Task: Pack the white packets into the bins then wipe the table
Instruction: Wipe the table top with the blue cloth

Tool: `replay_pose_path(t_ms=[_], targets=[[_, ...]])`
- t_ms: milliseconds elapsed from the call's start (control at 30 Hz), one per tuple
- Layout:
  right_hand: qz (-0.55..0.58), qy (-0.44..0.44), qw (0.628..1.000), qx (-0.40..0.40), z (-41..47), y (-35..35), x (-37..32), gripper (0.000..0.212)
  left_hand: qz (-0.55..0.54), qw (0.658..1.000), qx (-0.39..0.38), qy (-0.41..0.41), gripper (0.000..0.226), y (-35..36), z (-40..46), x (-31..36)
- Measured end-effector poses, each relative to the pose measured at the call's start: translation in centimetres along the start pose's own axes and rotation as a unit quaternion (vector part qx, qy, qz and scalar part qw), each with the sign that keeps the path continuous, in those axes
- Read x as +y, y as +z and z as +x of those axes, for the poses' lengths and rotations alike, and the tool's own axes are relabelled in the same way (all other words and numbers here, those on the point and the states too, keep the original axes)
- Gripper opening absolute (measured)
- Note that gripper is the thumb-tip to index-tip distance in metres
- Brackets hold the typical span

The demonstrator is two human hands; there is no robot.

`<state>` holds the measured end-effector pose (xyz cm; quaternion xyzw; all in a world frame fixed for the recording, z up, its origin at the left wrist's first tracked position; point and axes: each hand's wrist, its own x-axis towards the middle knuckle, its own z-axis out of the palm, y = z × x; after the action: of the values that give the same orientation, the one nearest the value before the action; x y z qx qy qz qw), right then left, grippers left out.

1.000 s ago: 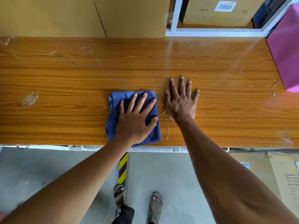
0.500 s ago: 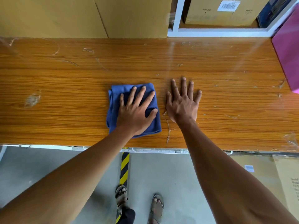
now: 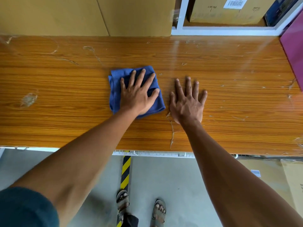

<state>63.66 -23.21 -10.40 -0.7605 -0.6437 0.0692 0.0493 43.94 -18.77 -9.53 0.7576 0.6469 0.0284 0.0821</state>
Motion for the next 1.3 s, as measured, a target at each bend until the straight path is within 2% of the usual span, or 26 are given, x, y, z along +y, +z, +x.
replay_pose_path(t_ms=[167,433,733,833,1000,1167,1300], targets=[[0.003,-0.001,1.0,-0.004,0.1,-0.1,-0.3,0.065,0.014,1.0,0.012,0.017,0.072,0.5,-4.7,0.1],[-0.008,-0.002,1.0,0.0,0.4,-0.1,-0.4,0.064,0.001,1.0,-0.012,-0.024,0.077,-1.1,6.6,-0.9],[-0.011,-0.001,1.0,-0.015,0.0,-0.6,-0.2,0.065,0.003,1.0,0.012,0.011,0.074,0.3,-3.5,0.2],[-0.007,0.0,1.0,-0.009,0.7,-1.0,-0.5,0.064,-0.003,1.0,0.001,-0.013,0.075,-0.2,-0.2,-0.5],[-0.008,-0.017,0.999,0.046,5.1,-1.2,-1.3,0.056,-0.007,1.0,-0.005,-0.028,0.078,-1.1,8.5,-1.7],[-0.008,-0.008,1.0,-0.012,11.0,-1.0,-1.5,0.066,-0.009,1.0,-0.01,-0.019,0.079,-1.2,12.6,-1.9],[-0.006,-0.002,1.0,-0.021,13.3,-1.1,-2.4,0.066,-0.018,1.0,-0.009,-0.006,0.079,-1.9,16.0,-2.8]])
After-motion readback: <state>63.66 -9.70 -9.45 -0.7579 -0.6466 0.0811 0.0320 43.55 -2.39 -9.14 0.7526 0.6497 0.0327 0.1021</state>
